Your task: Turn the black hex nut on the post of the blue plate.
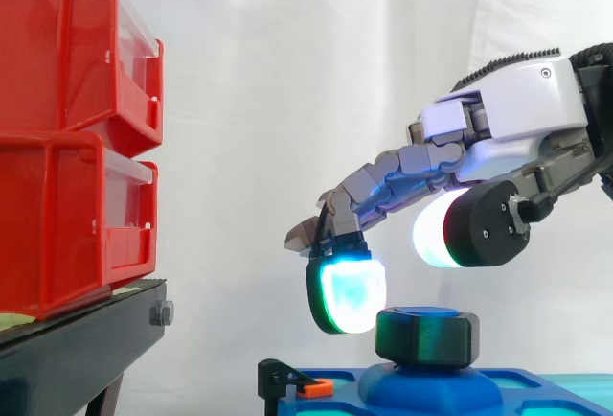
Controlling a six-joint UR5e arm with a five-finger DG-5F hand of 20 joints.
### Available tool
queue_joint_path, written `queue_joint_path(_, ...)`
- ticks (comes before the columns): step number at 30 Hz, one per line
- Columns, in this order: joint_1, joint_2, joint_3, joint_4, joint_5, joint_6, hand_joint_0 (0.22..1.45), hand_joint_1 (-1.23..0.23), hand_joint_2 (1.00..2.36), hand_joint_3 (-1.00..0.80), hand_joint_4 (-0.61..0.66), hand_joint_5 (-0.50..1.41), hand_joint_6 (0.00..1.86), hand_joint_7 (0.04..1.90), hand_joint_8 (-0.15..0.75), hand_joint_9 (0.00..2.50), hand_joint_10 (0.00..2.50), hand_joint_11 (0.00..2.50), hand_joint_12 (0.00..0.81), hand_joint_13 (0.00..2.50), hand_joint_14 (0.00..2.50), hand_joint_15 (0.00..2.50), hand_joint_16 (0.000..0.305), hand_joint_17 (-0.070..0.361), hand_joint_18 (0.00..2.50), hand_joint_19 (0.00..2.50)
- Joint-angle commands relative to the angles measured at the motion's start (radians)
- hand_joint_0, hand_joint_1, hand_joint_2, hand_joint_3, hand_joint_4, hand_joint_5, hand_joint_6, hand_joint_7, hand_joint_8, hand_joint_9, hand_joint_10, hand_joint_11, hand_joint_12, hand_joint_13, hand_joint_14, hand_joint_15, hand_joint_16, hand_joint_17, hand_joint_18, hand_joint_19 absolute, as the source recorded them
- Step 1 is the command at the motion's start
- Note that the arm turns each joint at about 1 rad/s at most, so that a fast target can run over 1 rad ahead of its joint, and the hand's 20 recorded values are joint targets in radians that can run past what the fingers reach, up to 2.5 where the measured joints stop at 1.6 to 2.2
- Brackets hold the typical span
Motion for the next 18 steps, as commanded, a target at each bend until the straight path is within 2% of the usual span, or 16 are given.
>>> queue_joint_path(1,-0.02,0.001,0.0,-0.007,-0.031,-0.012,0.46,-0.26,1.0,-0.5,0.2,-0.19,0.57,1.14,0.249,0.22,0.0,0.01,0.38,0.16,0.0,0.04,0.058,0.129,0.0,0.02)
queue_joint_path(2,-0.02,0.001,0.0,-0.007,-0.031,-0.012,0.46,-0.26,1.0,-0.5,0.2,-0.19,0.57,1.13,0.249,0.22,0.0,0.01,0.379,0.16,0.0,0.04,0.058,0.13,0.0,0.02)
queue_joint_path(3,-0.044,0.001,0.0,-0.027,-0.059,-0.024,0.46,-0.27,1.0,-0.5,0.2,-0.19,0.57,1.14,0.249,0.22,0.0,0.01,0.38,0.16,0.0,0.04,0.058,0.129,0.0,0.02)
queue_joint_path(8,-0.063,0.001,0.008,-0.043,-0.079,-0.036,0.46,-0.27,1.0,-0.5,0.2,-0.19,0.57,1.14,0.25,0.23,0.0,0.01,0.38,0.16,0.0,0.04,0.058,0.129,0.0,0.02)
queue_joint_path(13,-0.066,0.001,0.032,-0.044,-0.088,-0.033,0.46,-0.27,1.0,-0.5,0.2,-0.19,0.57,1.14,0.249,0.22,0.0,0.01,0.38,0.17,0.0,0.04,0.058,0.129,0.0,0.02)
queue_joint_path(15,-0.058,0.001,0.048,-0.044,-0.085,-0.032,0.46,-0.27,1.0,-0.5,0.2,-0.19,0.57,1.14,0.249,0.23,0.0,0.0,0.38,0.16,0.0,0.04,0.058,0.13,0.0,0.02)
queue_joint_path(18,-0.055,0.001,0.052,-0.044,-0.084,-0.032,0.46,-0.27,1.0,-0.5,0.2,-0.19,0.57,1.14,0.249,0.23,0.0,0.01,0.38,0.17,0.0,0.04,0.058,0.13,0.0,0.02)
